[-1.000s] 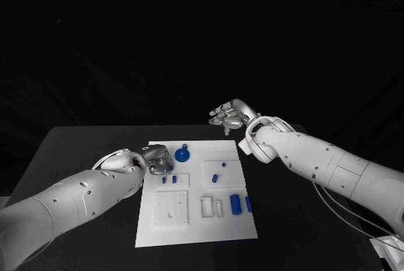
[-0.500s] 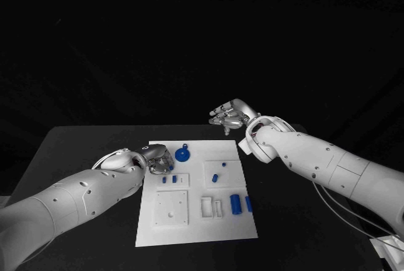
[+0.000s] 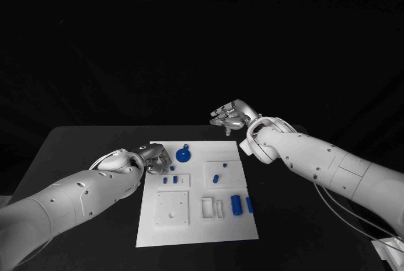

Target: Assemble the parts on the task board

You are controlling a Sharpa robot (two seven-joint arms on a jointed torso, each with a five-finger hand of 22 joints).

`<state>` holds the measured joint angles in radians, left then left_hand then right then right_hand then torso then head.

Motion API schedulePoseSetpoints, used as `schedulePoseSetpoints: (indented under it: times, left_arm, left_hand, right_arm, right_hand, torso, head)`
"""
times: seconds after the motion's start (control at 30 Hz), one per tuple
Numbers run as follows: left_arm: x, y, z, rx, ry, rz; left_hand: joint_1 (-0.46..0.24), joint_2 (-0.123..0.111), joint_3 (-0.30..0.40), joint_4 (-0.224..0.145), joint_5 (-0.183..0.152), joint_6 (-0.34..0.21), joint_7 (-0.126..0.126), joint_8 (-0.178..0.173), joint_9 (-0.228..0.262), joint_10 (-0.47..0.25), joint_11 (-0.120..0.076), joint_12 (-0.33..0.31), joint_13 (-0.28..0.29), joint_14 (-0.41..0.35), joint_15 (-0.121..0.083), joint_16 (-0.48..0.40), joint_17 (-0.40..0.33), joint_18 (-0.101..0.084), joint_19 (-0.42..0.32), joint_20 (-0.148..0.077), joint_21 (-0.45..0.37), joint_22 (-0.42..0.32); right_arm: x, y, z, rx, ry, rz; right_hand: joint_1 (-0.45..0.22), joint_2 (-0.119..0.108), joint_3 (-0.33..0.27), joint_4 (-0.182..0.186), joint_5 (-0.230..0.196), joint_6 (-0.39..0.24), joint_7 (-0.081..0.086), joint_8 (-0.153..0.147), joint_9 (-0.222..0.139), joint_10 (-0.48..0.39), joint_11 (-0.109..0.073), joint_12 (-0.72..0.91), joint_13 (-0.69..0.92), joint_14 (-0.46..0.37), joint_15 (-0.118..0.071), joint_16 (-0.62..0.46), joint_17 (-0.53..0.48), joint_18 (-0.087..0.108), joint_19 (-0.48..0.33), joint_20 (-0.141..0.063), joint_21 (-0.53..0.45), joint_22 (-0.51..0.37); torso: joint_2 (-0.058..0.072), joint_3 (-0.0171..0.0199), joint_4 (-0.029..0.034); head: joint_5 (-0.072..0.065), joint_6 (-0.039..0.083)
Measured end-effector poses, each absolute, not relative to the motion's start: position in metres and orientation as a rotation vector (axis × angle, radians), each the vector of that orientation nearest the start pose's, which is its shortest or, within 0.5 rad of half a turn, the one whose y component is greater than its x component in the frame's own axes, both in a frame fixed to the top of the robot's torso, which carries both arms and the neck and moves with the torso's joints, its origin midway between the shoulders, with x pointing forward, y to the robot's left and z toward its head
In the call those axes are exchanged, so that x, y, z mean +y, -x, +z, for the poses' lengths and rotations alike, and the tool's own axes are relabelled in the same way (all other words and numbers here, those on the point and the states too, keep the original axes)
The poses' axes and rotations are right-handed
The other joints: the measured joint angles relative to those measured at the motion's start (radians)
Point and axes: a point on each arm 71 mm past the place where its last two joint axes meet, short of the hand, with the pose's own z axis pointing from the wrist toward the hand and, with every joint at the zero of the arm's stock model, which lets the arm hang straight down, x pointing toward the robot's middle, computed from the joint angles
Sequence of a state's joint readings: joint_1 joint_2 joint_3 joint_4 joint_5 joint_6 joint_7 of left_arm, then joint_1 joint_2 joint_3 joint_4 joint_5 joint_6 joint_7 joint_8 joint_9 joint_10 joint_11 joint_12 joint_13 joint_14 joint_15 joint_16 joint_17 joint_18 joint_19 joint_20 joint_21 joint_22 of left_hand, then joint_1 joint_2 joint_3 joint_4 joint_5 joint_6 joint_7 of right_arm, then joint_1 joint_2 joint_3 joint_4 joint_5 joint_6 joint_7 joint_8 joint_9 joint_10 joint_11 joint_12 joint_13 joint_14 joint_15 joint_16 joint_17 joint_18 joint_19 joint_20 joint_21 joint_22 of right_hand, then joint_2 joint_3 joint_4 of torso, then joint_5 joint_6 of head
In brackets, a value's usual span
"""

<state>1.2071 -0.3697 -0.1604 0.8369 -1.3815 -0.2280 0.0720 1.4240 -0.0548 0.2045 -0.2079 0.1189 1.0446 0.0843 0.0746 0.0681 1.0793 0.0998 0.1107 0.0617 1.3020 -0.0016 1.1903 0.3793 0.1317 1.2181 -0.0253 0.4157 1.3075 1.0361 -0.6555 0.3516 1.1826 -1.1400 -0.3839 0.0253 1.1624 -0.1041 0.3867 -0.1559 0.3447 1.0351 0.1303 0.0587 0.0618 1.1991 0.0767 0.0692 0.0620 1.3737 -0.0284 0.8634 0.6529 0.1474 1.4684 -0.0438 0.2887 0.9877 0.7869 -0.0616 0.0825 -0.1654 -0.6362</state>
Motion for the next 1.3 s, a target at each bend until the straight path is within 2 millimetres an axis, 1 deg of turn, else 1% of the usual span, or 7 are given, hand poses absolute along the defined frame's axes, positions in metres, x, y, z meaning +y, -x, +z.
schedulePoseSetpoints:
  times: [0.43,0.5,0.6,0.77,1.0,1.13,1.3]
  left_arm:
    - [0.146,-0.571,-0.248,1.765,-0.235,-0.560]
    - [0.146,-0.571,-0.248,1.761,-0.234,-0.560]
    - [0.147,-0.571,-0.247,1.755,-0.232,-0.560]
    - [0.148,-0.571,-0.247,1.749,-0.230,-0.559]
    - [0.151,-0.570,-0.246,1.736,-0.225,-0.560]
    - [0.153,-0.569,-0.245,1.728,-0.221,-0.563]
    - [0.155,-0.568,-0.243,1.718,-0.217,-0.569]
  left_hand:
    - [0.026,0.026,-0.085,-0.011,0.016,0.139,0.002,0.044,0.093,-0.100,-0.001,0.128,0.002,-0.032,0.000,0.013,0.006,0.000,-0.016,-0.002,0.023,0.000]
    - [0.039,0.039,-0.114,-0.010,0.020,0.121,0.000,0.067,0.219,-0.132,0.000,0.201,0.003,-0.041,0.002,0.021,0.006,0.000,-0.027,-0.002,0.034,0.000]
    - [0.040,0.040,-0.117,-0.011,0.027,0.107,-0.007,0.091,0.324,-0.174,0.002,0.290,0.008,-0.054,0.006,0.030,0.006,0.000,-0.033,0.004,0.042,0.000]
    - [0.040,0.040,-0.122,-0.015,0.027,0.094,-0.008,0.091,0.413,-0.248,-0.002,0.471,0.012,-0.066,0.005,0.056,0.004,0.000,-0.037,0.002,0.053,0.000]
    - [0.042,0.039,-0.122,-0.015,0.027,0.057,-0.011,0.078,0.452,-0.302,-0.010,0.650,0.024,-0.070,0.002,0.089,0.003,0.000,-0.037,0.002,0.062,0.000]
    - [0.046,0.035,-0.124,-0.018,0.032,0.024,-0.012,0.084,0.446,-0.373,-0.016,0.819,0.081,-0.082,-0.001,0.131,0.016,0.000,-0.037,0.002,0.066,0.000]
    - [0.046,0.035,-0.121,-0.021,0.032,0.019,-0.014,0.099,0.432,-0.395,-0.024,0.900,0.090,-0.088,0.002,0.150,0.016,-0.001,-0.041,-0.002,0.070,0.001]
  right_arm:
    - [-0.233,-0.558,-0.160,1.428,-0.437,0.844]
    - [-0.233,-0.558,-0.160,1.428,-0.437,0.844]
    - [-0.233,-0.558,-0.160,1.428,-0.437,0.844]
    - [-0.233,-0.558,-0.160,1.429,-0.438,0.843]
    - [-0.233,-0.558,-0.161,1.430,-0.438,0.842]
    - [-0.234,-0.558,-0.161,1.430,-0.439,0.841]
    - [-0.235,-0.558,-0.161,1.431,-0.439,0.841]
  right_hand:
    - [0.000,0.000,0.000,0.000,0.000,0.000,0.000,0.000,0.000,0.000,0.000,0.000,0.000,0.000,0.000,0.000,0.000,0.000,0.000,0.000,0.000,0.000]
    - [0.000,0.000,0.000,0.000,0.000,0.000,0.000,0.000,0.000,0.000,0.000,0.000,0.000,0.000,0.000,0.000,0.000,0.000,0.000,0.000,0.000,0.000]
    - [0.000,0.000,0.000,0.000,0.000,0.000,0.000,0.000,0.000,0.000,0.000,0.000,0.000,0.000,0.000,0.000,0.000,0.000,0.000,0.000,0.000,0.000]
    - [0.000,0.000,0.000,0.000,0.000,0.000,0.000,0.000,0.000,0.000,0.000,0.000,0.000,0.000,0.000,0.000,0.000,0.000,0.000,0.000,0.000,0.000]
    - [0.000,0.000,0.000,0.000,0.000,0.000,0.000,0.000,0.000,0.000,0.000,0.000,0.000,0.000,0.000,0.000,0.000,0.000,0.000,0.000,0.000,0.000]
    - [0.000,0.000,0.000,0.000,0.000,0.000,0.000,0.000,0.000,0.000,0.000,0.000,0.000,0.000,0.000,0.000,0.000,0.000,0.000,0.000,0.000,0.000]
    - [0.000,0.000,0.000,0.000,0.000,0.000,0.000,0.000,0.000,0.000,0.000,0.000,0.000,0.000,0.000,0.000,0.000,0.000,0.000,0.000,0.000,0.000]
  torso:
    - [0.000,-0.0001,-0.0001]
    - [0.000,0.0001,-0.0004]
    - [0.000,0.0004,-0.0005]
    - [0.000,0.0005,-0.0010]
    - [0.000,0.0010,-0.0011]
    - [0.000,0.0012,-0.0009]
    - [-0.001,0.0012,-0.0007]
  head:
    - [0.004,0.001]
    - [0.005,0.002]
    - [0.005,0.002]
    - [0.006,0.002]
    - [0.006,0.004]
    - [0.006,0.005]
    - [0.006,0.008]
